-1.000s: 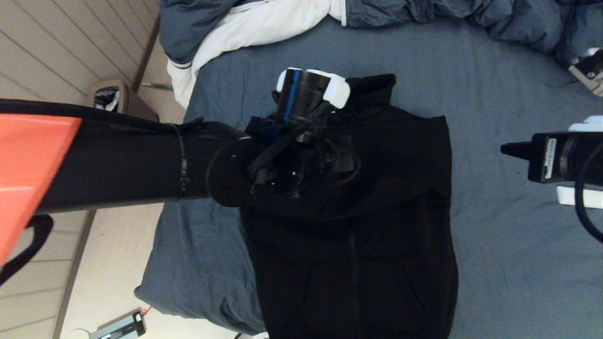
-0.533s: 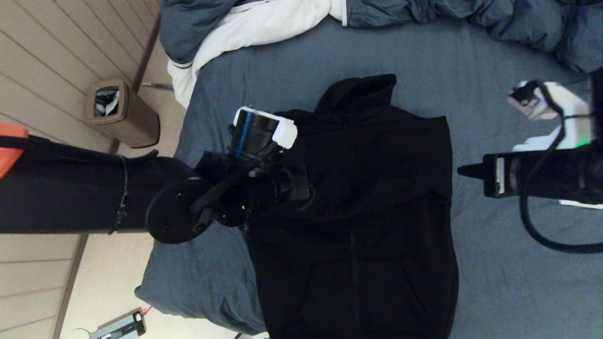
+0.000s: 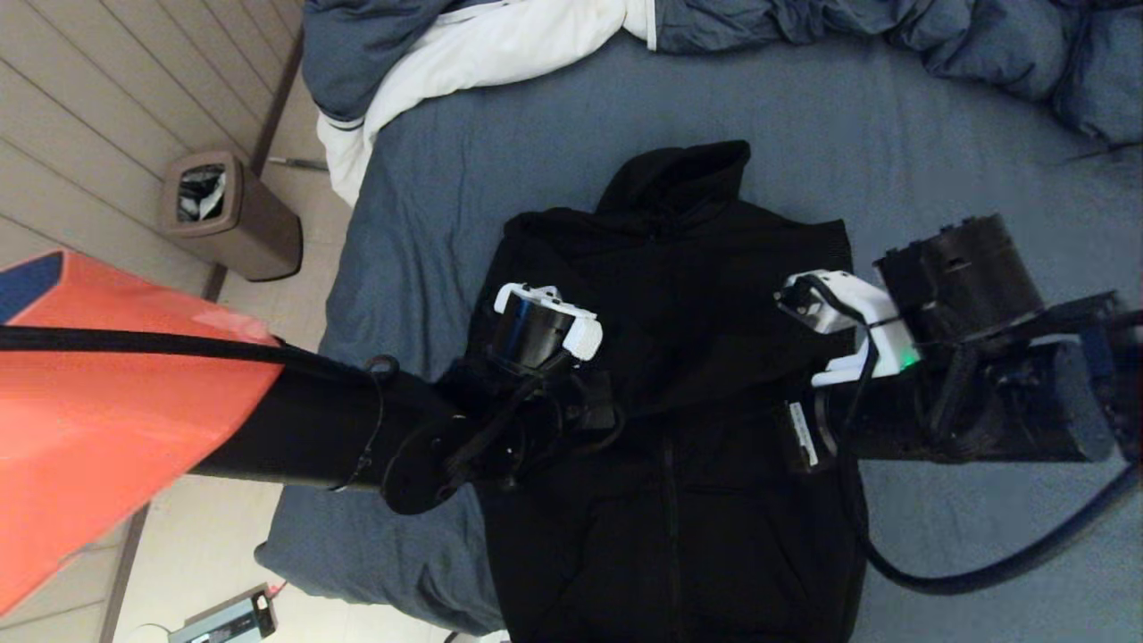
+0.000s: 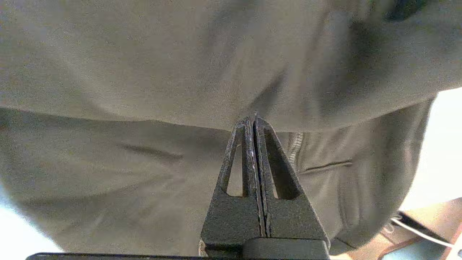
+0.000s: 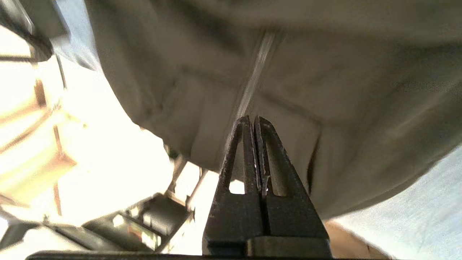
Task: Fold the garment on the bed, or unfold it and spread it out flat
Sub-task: Fold the black sweatshirt
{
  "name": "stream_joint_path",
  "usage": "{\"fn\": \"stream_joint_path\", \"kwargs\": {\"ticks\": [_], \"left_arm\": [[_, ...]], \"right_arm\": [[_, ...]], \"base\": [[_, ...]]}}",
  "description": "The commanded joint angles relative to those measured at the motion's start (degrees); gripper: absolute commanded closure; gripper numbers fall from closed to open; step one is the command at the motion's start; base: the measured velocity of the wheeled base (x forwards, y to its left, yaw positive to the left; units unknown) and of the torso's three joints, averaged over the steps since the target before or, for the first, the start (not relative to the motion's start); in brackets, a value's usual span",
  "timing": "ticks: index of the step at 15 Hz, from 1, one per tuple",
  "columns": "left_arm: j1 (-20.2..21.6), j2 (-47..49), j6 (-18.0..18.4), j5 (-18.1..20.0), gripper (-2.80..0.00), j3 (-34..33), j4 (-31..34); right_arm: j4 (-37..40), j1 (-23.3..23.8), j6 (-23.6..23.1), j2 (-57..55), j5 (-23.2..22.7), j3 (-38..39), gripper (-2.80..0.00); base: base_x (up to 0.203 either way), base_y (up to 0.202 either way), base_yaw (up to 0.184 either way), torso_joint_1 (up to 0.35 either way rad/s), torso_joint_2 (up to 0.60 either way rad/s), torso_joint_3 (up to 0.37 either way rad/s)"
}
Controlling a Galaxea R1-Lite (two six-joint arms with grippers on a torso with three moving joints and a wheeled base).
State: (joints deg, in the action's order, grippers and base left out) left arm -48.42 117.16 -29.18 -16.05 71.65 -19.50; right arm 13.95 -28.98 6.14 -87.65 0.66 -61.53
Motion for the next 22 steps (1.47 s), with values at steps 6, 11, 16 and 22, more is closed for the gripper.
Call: {"fn": "stream_joint_path", "kwargs": {"ticks": [6,11,16,22], "left_arm": [[1.3,8.9,-0.2,0.2,0.0,7.5,-0.2],[5.2,8.8,-1.8,2.8,0.0,7.8,-0.1],[8.6,9.7,-1.8,3.6,0.0,8.3,-0.1],[13.1,11.0,-1.5,3.7,0.0,13.6,1.7]], "right_arm": [[-0.4,1.9,-0.4,-8.8,0.1,3.4,0.0],[-1.3,8.1,-1.2,-13.2,0.3,4.1,0.0],[-10.1,15.8,-4.5,-10.6,0.5,14.8,0.0],[-13.1,26.8,-11.1,-3.1,0.0,21.5,0.0]], "base": [[0.0,0.0,0.0,0.0,0.0,0.0],[0.0,0.0,0.0,0.0,0.0,0.0],[0.0,0.0,0.0,0.0,0.0,0.0],[0.0,0.0,0.0,0.0,0.0,0.0]]}}
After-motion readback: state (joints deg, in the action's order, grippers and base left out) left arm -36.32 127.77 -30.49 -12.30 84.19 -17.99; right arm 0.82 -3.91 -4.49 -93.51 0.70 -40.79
